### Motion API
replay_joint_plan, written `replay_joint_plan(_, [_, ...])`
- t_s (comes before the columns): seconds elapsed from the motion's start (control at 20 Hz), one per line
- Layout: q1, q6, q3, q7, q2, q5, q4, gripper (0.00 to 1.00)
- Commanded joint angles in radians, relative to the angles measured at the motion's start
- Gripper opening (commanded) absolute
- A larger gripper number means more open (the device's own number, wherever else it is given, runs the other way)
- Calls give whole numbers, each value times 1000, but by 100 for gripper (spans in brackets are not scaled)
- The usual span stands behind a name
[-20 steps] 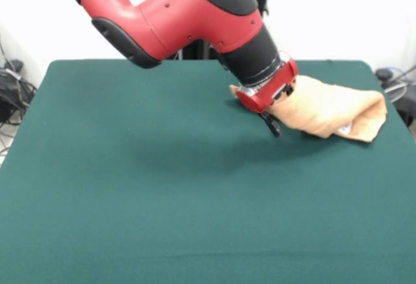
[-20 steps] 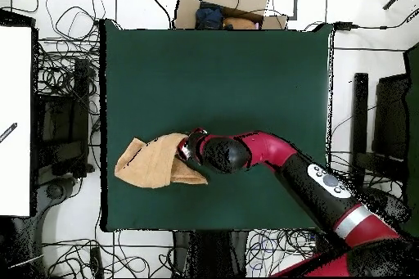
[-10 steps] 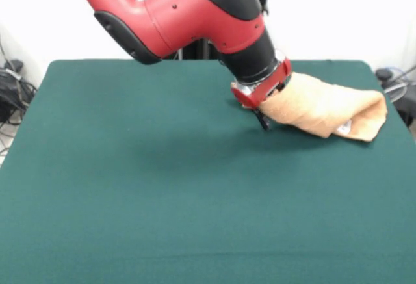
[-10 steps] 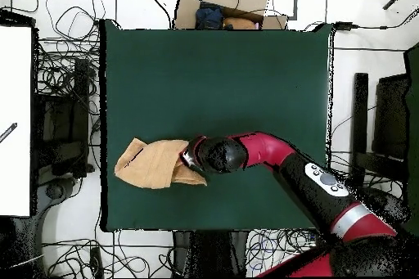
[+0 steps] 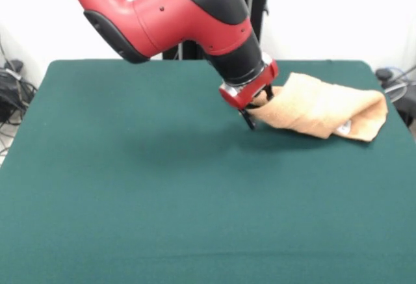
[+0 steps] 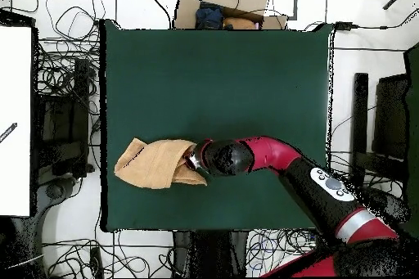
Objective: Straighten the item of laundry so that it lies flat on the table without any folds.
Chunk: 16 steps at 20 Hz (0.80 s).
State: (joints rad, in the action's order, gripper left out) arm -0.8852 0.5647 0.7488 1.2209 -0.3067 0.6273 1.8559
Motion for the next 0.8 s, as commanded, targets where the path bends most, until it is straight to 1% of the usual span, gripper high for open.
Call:
replay_joint_plan(0.05, [-8,93,-81,-55,7,37,-66,100])
replay_joint_plan(0.35, [3,135,-92,-75,-5,33,-78,100])
replay_joint_plan(0.6, [14,194,-109,-121,-24,66,-83,100])
replay_joint_plan(0.8, [24,212,-113,-112,-32,79,-85,100])
